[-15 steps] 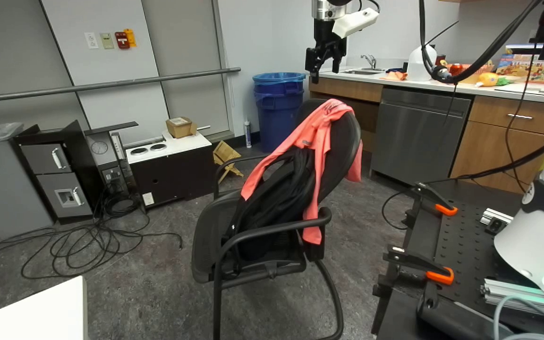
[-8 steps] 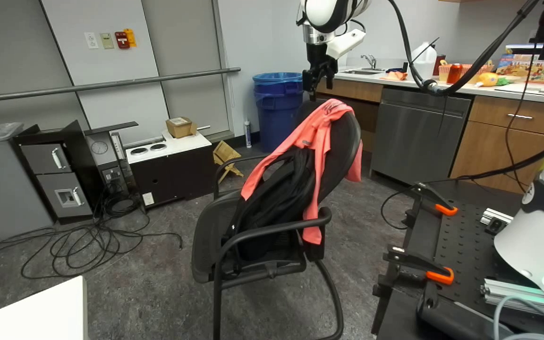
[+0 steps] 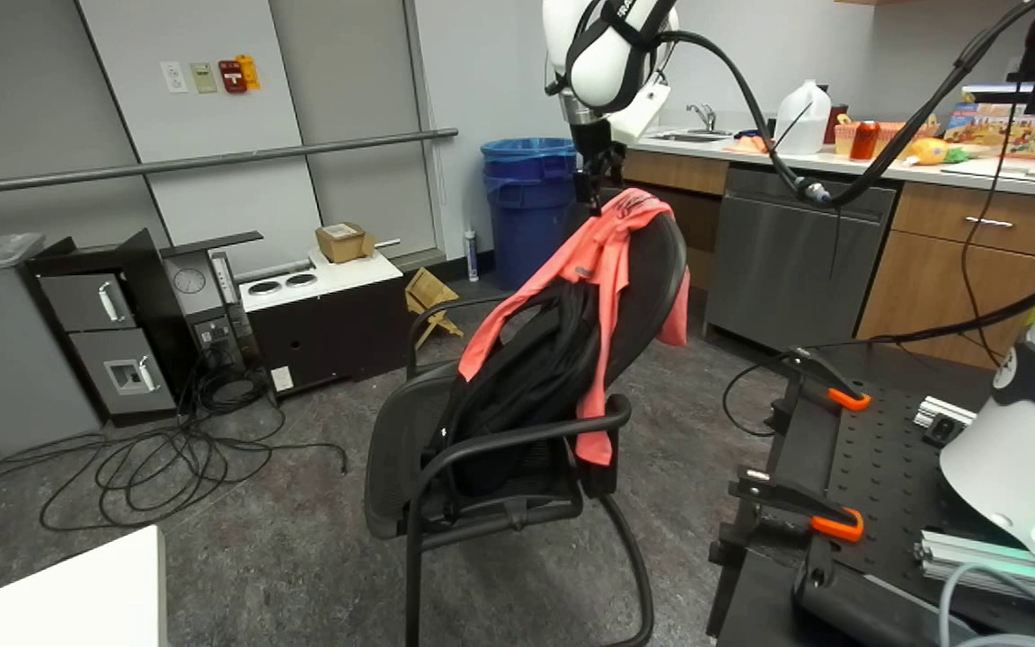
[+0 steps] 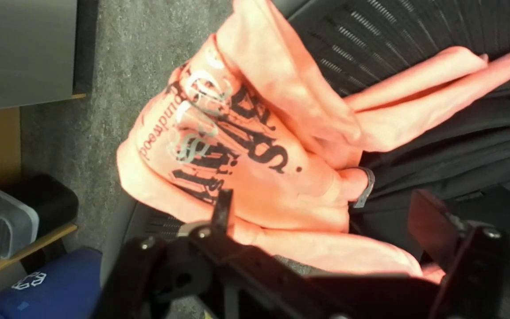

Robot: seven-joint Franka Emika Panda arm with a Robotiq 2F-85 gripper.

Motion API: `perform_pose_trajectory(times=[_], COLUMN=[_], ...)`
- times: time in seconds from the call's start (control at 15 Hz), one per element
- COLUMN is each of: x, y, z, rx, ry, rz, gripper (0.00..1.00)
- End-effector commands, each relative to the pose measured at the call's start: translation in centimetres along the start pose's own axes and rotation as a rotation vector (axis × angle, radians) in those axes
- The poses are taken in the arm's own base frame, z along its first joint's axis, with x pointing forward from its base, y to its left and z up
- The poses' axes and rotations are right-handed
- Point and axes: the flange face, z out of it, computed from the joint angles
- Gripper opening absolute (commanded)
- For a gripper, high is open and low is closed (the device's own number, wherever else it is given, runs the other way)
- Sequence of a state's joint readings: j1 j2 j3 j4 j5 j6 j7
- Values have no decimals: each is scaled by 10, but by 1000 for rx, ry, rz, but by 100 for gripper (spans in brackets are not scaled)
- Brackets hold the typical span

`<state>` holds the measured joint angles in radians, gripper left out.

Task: Put the sweatshirt on the seat of the chair

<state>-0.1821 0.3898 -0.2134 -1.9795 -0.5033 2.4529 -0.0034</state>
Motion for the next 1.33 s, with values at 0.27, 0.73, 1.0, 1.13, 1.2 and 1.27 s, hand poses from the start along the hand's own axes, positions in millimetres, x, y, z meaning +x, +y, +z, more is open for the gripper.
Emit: perform_pose_trajectory(times=[0.27, 0.73, 1.0, 1.13, 1.2, 1.27], x=[16, 7, 3, 3, 3, 4], y=[-24, -17, -2, -1, -2, -3], z=[32, 57, 71, 74, 73, 71], rx=[-92, -200, -301, -330, -339, -347], ry=[-86, -188, -174, -167, -163, -158], rz=[-204, -284, -272, -263, -258, -251], gripper=[100, 100, 89, 66, 58, 50])
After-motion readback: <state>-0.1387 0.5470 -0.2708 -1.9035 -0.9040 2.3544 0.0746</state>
